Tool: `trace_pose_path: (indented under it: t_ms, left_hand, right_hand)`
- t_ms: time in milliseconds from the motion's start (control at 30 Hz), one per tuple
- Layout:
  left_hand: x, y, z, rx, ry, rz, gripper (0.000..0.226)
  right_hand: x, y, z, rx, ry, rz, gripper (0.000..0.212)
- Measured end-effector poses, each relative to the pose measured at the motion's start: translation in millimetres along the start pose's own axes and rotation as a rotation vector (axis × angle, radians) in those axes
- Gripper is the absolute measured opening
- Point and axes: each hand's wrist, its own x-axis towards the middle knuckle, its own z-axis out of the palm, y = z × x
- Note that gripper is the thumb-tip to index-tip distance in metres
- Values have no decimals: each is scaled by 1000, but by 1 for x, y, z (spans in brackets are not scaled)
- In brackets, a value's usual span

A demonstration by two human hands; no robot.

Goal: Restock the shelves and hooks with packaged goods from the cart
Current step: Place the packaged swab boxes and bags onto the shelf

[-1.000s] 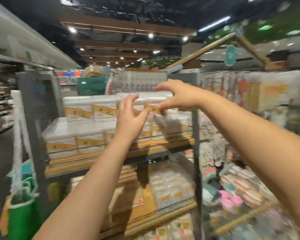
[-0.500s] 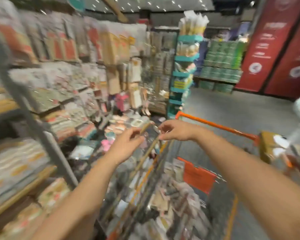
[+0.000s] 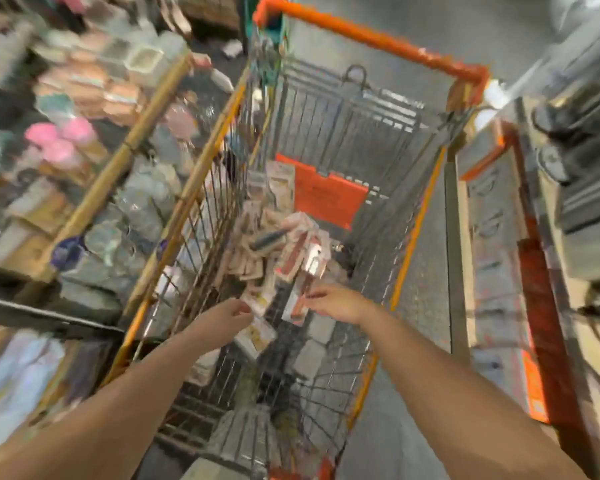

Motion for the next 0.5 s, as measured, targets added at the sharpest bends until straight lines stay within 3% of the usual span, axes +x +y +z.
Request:
trace_pose_path:
  t_ms: [100,167,233,400,500]
  left_hand:
    - [40,-34,10,-49,-36,-112,26]
    - [60,-50,14,-102,-48,-178,16]
    - [77,-66,19,-166,-10,-241,14]
    - [107,-93,49,-323,-48,-365,29]
    - [116,-102,64,-450,-83,-444,23]
  right_hand:
    - [51,22,37,135,3,105,22]
    - [78,30,61,207,-14,178,35]
    - [101,33,86,308,-19,225,34]
    - [149,52,147,482,57,398,75]
    - [165,67,166,660,124,460,79]
